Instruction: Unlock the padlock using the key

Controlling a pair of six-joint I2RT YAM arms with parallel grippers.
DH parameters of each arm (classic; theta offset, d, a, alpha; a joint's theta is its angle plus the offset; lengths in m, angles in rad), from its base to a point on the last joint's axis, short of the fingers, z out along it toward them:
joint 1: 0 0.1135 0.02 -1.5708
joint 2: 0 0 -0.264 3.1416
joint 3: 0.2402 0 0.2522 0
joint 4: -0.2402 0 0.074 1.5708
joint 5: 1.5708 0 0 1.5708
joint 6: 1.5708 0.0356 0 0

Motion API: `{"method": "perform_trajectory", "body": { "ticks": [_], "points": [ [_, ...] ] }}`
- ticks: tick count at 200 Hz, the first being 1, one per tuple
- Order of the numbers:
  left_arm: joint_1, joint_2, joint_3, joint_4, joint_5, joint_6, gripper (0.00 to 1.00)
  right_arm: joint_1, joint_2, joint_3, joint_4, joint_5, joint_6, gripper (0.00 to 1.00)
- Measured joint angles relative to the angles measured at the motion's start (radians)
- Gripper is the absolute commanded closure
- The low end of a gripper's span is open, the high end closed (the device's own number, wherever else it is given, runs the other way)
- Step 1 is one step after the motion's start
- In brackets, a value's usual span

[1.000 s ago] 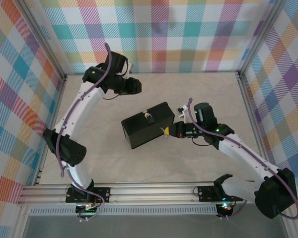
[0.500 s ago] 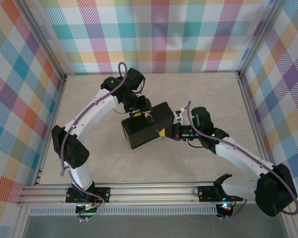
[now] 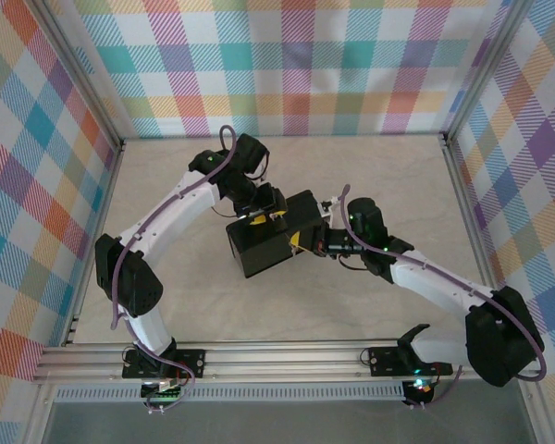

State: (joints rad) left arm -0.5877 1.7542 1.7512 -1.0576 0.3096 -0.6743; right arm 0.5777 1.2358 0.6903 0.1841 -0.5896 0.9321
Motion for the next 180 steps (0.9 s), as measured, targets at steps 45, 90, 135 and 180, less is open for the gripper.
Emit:
{"method": "perform_trajectory", "body": {
  "ticks": [45, 90, 135, 180],
  "points": [
    [0.0, 0.0, -0.008, 0.018, 0.019, -0.027, 0.45, 0.0, 0.025, -0.001, 0.041, 0.014, 0.027, 1.0],
    [-0.001, 0.0, -0.01, 0.018, 0.032, -0.044, 0.46, 0.0, 0.045, -0.005, 0.072, 0.025, 0.048, 1.0],
    [-0.004, 0.0, -0.04, 0.026, 0.032, -0.055, 0.48, 0.002, 0.047, -0.015, 0.102, 0.032, 0.057, 1.0],
    [-0.006, -0.004, -0.053, 0.047, 0.026, -0.091, 0.5, 0.002, 0.034, -0.035, 0.111, 0.033, 0.059, 1.0]
  ]
}}
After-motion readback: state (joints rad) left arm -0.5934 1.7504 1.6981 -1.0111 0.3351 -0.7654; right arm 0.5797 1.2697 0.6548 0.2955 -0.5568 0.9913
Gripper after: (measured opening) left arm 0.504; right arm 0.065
